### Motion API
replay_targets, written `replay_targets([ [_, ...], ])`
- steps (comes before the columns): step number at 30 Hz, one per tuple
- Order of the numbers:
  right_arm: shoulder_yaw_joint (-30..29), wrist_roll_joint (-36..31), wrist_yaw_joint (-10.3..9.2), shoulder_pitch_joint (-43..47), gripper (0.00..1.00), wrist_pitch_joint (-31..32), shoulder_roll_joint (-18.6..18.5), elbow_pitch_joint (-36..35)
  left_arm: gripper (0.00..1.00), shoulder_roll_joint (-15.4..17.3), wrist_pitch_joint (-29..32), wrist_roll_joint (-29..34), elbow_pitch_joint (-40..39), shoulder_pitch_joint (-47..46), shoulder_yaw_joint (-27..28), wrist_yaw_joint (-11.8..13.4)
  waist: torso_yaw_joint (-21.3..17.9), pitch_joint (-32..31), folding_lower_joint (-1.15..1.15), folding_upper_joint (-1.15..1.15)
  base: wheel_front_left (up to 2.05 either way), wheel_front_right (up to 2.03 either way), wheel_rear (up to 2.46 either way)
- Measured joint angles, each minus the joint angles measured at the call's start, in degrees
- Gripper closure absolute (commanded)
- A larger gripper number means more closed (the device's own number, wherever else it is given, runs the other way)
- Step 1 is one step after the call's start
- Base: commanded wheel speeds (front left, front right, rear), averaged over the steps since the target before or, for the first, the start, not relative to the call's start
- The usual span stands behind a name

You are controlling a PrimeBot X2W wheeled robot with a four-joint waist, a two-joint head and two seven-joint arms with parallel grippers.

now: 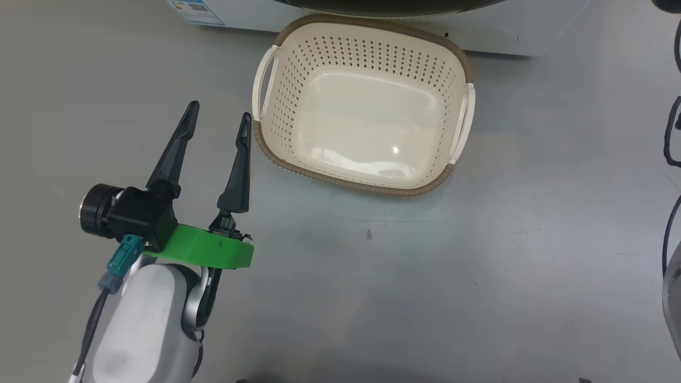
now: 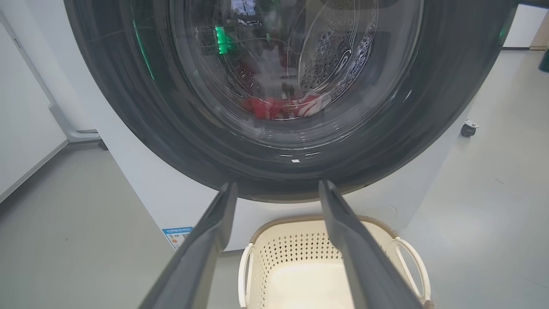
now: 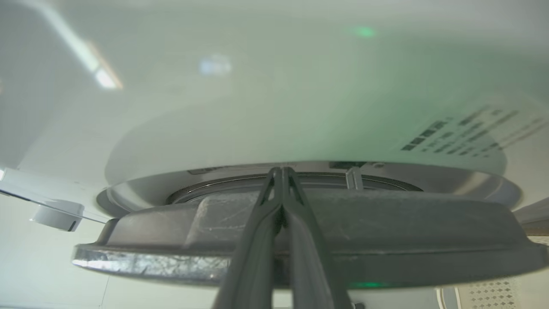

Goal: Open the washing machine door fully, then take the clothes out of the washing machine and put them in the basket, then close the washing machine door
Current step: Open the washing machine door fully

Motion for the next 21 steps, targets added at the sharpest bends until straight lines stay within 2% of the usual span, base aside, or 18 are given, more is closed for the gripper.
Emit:
replay_targets([
  [8,0.7,1.3,0.0,-1.6,1.0,4.0,-1.3,2.2,0.0,0.0,0.0,-0.5,0.0,-0.3,-0.1,0.8,0.4,0.3,-0.01,0.0,0.0,0.0,0.0],
  [21,2.4,5.6,0.22,-1.8,1.0,14.3,-2.9,3.5,0.0,-0.1,0.0,-0.6,0.0,-0.3,-0.1,1.7,0.1,0.1,-0.01,0.0,0.0,0.0,0.0],
])
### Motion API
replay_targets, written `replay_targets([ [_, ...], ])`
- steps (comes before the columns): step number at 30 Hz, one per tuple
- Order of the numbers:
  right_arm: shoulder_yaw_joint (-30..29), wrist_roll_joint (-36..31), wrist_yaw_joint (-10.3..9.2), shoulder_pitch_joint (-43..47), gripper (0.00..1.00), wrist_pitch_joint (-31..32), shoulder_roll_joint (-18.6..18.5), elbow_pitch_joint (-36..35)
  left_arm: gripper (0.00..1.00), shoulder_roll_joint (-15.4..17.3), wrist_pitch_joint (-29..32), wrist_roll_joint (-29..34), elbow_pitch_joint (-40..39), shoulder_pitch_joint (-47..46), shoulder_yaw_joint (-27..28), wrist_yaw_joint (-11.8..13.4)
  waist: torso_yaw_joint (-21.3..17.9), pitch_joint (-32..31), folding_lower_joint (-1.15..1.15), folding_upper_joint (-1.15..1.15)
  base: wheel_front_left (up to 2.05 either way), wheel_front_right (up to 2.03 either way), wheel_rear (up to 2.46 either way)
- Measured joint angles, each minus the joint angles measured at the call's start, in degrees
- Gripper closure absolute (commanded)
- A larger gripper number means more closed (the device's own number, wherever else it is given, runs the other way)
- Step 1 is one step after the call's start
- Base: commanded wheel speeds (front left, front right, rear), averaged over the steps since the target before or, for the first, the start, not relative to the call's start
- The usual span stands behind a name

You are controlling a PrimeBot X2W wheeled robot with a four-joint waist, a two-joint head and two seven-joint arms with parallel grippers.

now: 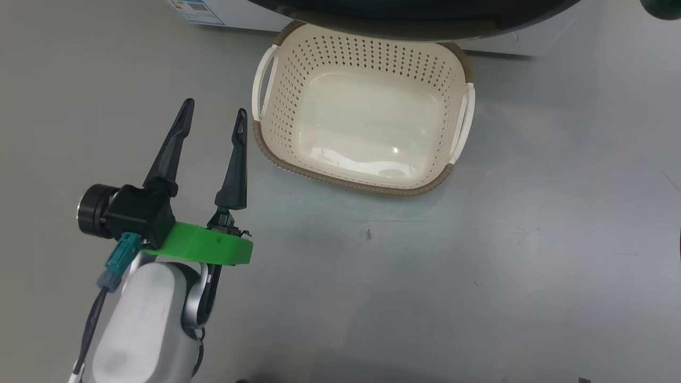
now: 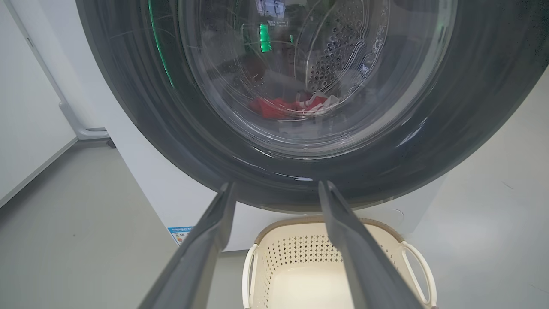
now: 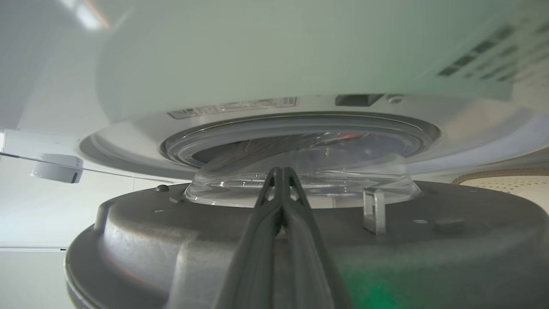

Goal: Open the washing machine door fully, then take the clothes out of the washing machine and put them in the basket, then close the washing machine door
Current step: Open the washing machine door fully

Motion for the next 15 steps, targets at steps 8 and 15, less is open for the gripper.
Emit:
replay_targets([
  [8,1.8,1.4,1.42,2.1,1.0,5.0,0.3,0.4,0.0,0.0,0.0,0.0,0.2,0.0,0.4,0.1,-0.7,-0.9,0.0,0.0,0.0,0.0,0.0],
  [15,3.0,2.4,2.54,5.3,1.0,8.2,0.9,0.4,0.0,0.0,0.0,0.1,0.7,0.1,0.5,0.1,-1.6,-2.4,0.0,0.0,0.0,0.0,0.0],
])
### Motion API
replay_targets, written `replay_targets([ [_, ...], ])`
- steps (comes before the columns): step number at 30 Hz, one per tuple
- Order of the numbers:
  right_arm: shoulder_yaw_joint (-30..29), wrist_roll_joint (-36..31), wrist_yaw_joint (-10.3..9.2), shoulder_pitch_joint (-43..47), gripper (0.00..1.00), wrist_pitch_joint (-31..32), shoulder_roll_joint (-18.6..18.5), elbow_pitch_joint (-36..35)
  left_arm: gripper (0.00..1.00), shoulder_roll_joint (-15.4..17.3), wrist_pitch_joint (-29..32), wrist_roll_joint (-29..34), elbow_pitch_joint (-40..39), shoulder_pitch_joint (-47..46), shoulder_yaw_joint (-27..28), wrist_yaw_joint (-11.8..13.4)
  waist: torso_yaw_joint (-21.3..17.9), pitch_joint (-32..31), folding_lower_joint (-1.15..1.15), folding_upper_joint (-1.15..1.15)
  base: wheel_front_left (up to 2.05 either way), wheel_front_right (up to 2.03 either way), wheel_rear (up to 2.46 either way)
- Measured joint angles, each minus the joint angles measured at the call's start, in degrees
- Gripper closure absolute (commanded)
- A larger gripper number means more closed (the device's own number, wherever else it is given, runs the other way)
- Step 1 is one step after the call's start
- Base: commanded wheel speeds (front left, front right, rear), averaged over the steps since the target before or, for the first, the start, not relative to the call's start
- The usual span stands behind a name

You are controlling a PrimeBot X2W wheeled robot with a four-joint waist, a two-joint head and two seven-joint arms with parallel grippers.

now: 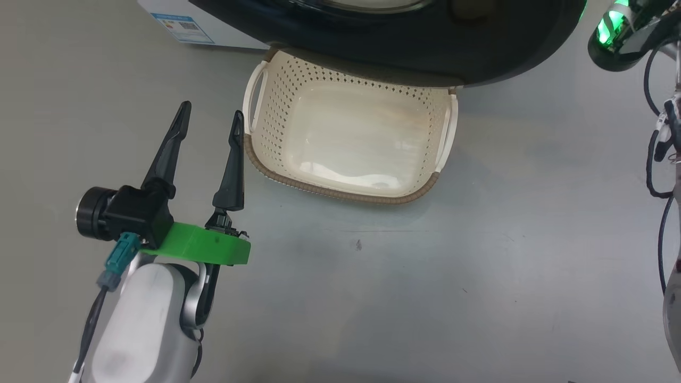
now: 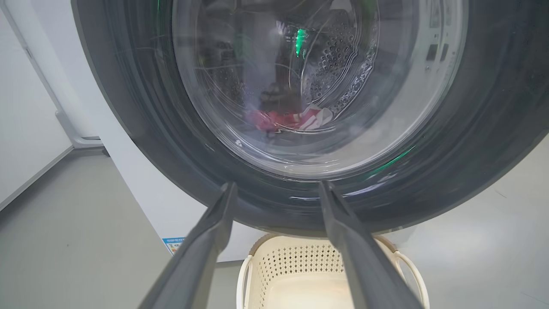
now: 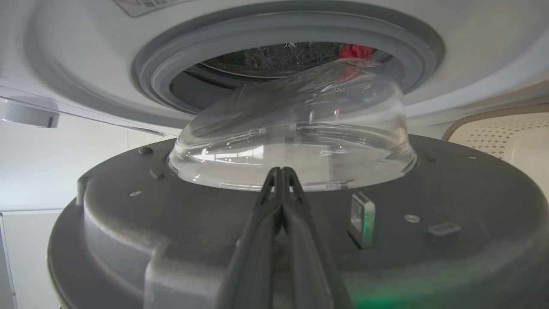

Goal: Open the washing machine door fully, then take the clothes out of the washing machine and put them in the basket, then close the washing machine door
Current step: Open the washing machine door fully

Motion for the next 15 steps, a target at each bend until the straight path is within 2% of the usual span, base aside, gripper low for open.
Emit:
replay_targets([
  [15,3.0,1.9,2.54,7.2,1.0,5.6,2.7,-0.6,0.0,0.0,0.0,0.9,1.6,1.5,0.0,0.0,-1.6,-3.8,0.0,0.0,0.0,0.0,0.0],
])
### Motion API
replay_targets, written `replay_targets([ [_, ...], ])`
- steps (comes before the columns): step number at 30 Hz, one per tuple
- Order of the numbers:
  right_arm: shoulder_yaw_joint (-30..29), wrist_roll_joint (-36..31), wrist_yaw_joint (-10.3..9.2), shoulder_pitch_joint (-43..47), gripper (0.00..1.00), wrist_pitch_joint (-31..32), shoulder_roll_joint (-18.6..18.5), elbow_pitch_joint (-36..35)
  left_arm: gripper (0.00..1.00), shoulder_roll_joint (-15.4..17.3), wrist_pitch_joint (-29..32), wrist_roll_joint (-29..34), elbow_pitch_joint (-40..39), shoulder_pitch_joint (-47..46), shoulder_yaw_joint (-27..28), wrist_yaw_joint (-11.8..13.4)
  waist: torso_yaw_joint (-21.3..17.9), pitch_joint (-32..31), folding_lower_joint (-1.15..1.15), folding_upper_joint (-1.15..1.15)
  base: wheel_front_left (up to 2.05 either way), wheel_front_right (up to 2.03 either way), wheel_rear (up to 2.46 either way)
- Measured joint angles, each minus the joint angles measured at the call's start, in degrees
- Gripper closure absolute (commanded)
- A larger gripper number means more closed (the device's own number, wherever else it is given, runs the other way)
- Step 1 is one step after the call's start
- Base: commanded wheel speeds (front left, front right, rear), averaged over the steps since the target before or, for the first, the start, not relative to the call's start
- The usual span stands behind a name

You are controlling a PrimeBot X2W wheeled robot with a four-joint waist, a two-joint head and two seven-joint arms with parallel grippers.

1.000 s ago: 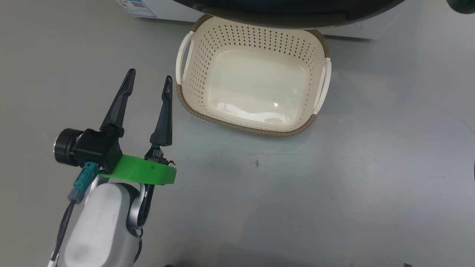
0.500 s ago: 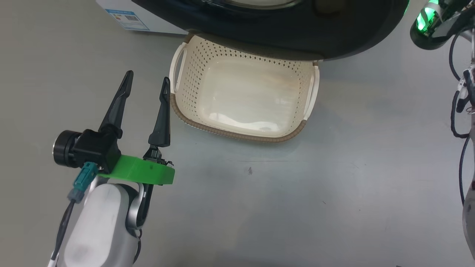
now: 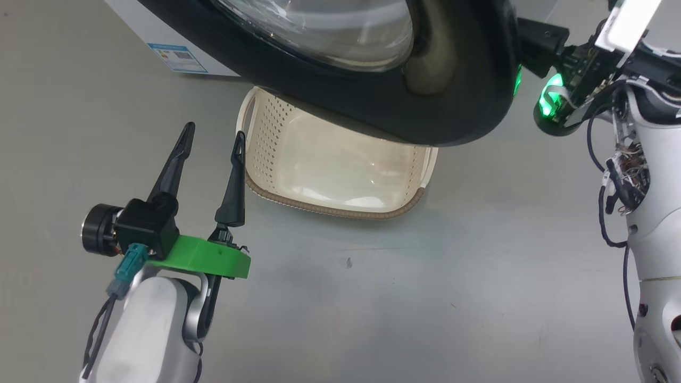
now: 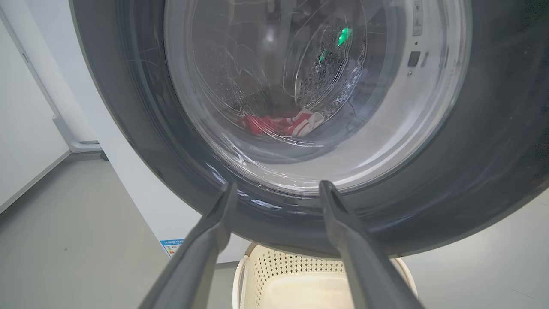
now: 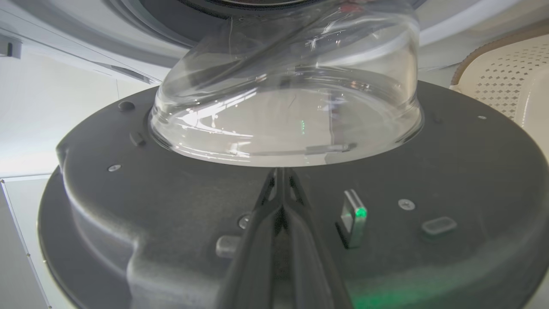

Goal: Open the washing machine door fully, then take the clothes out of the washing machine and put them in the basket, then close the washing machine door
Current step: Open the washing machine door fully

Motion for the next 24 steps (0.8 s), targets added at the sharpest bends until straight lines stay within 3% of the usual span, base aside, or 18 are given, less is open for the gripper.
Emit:
replay_targets([
  [24,6.7,0.1,2.56,13.2,1.0,4.6,3.6,-2.3,0.0,0.1,0.0,0.0,3.0,6.5,-2.1,-0.2,1.4,-10.2,0.0,0.0,0.0,0.0,0.0],
])
